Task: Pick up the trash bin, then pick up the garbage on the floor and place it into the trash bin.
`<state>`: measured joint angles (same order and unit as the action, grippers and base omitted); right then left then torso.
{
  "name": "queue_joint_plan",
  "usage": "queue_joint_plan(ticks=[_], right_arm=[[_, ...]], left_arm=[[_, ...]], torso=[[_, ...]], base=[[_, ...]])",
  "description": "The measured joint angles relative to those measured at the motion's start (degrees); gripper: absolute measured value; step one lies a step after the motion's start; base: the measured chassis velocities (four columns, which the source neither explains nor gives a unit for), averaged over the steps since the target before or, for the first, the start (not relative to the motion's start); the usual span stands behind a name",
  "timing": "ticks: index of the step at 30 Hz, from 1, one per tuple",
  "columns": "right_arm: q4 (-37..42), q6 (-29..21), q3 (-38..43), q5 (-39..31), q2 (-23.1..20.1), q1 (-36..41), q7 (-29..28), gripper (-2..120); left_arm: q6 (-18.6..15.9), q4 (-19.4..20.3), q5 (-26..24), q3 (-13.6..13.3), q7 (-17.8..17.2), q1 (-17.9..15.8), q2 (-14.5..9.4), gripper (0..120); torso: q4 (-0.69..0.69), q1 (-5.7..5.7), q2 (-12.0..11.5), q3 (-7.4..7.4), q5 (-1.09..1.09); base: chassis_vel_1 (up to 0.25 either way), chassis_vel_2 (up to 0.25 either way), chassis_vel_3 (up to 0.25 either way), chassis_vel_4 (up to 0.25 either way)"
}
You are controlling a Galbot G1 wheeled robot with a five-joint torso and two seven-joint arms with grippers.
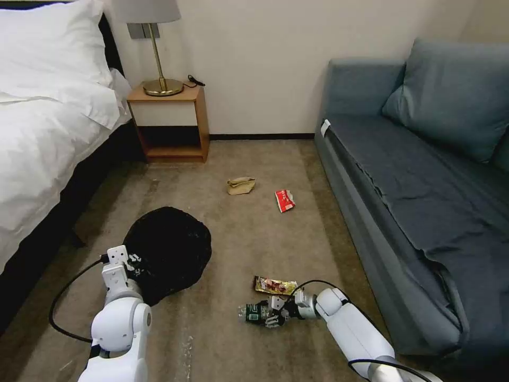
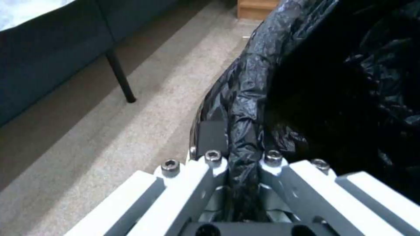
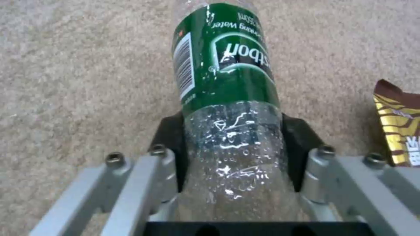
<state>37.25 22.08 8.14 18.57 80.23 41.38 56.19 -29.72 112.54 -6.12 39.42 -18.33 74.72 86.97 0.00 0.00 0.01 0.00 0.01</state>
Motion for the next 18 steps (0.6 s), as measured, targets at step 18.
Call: queue_joint_plan(ticks=[18], right_arm=[[2.1,-1.0,1.2,-6.3,-0.1,1.1,-0.6,23]], left_arm=[[-0.3,-1.0,-0.1,-0.1,-0.1,-1.3,-0.1,2]], torso=[[0.00,0.00,0.0,0.00,-0.01]], base=[[0.000,0.000,0.000,0.000]])
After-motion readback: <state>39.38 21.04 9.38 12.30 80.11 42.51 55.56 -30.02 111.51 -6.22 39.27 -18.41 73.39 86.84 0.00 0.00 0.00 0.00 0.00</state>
